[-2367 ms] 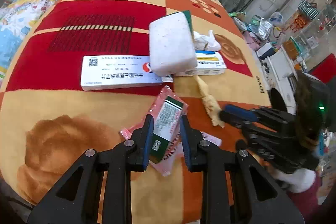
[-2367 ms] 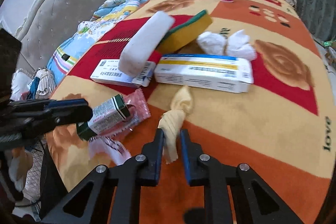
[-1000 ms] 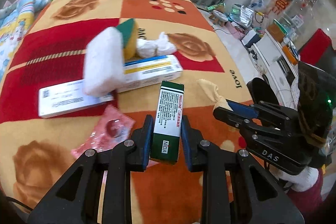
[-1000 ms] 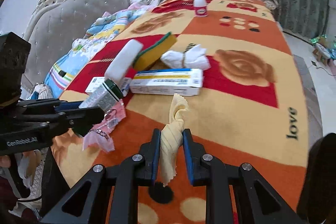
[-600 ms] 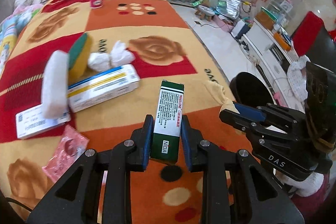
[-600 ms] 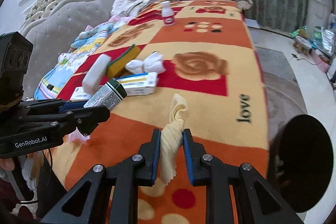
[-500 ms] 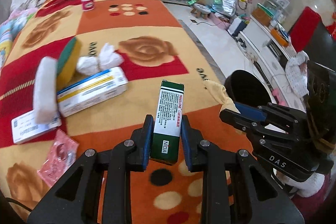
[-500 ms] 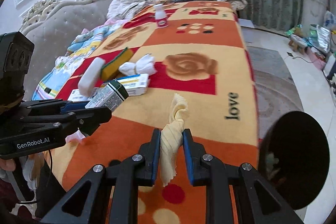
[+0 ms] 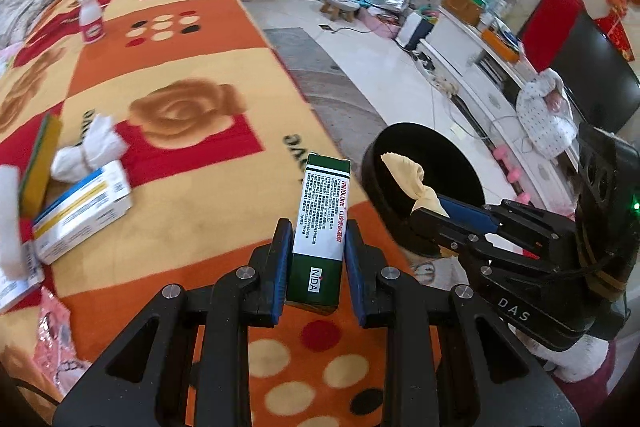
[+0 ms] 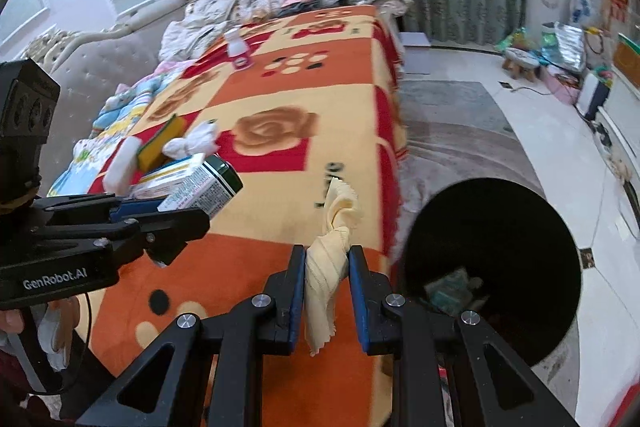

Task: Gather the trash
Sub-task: 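Carry the tube box and cloth over the black bin with both tools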

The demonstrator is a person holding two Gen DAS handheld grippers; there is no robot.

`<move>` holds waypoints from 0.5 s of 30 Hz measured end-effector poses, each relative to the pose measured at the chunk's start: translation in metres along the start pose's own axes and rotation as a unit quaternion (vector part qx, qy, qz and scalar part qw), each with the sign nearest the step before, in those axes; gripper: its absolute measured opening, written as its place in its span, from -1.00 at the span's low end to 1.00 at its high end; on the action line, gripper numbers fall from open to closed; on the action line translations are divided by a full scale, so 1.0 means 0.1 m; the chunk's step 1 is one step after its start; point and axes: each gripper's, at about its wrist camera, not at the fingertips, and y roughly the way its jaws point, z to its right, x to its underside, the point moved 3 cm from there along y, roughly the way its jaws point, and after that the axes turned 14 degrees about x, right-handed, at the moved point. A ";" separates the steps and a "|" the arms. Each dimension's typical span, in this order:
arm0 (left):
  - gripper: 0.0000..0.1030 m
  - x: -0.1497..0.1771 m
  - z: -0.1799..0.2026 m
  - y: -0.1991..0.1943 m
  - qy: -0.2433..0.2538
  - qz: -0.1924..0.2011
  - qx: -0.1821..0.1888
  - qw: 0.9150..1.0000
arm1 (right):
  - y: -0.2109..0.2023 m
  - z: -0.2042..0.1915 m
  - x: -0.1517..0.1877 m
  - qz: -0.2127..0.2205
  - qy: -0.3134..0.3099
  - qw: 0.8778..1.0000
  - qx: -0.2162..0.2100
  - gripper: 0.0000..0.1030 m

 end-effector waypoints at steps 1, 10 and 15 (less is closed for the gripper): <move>-0.55 -0.02 0.03 0.03 0.002 -0.002 0.002 1.000 | 0.00 0.05 0.01 -0.001 0.003 1.000 0.004 -0.61; -0.55 -0.18 0.27 0.44 0.010 -0.022 0.028 0.999 | 0.04 0.53 0.13 -0.014 0.038 0.999 0.037 -0.61; -0.55 -0.25 0.38 0.62 0.015 -0.030 0.035 0.999 | 0.10 0.76 0.17 -0.024 0.059 0.997 0.050 -0.61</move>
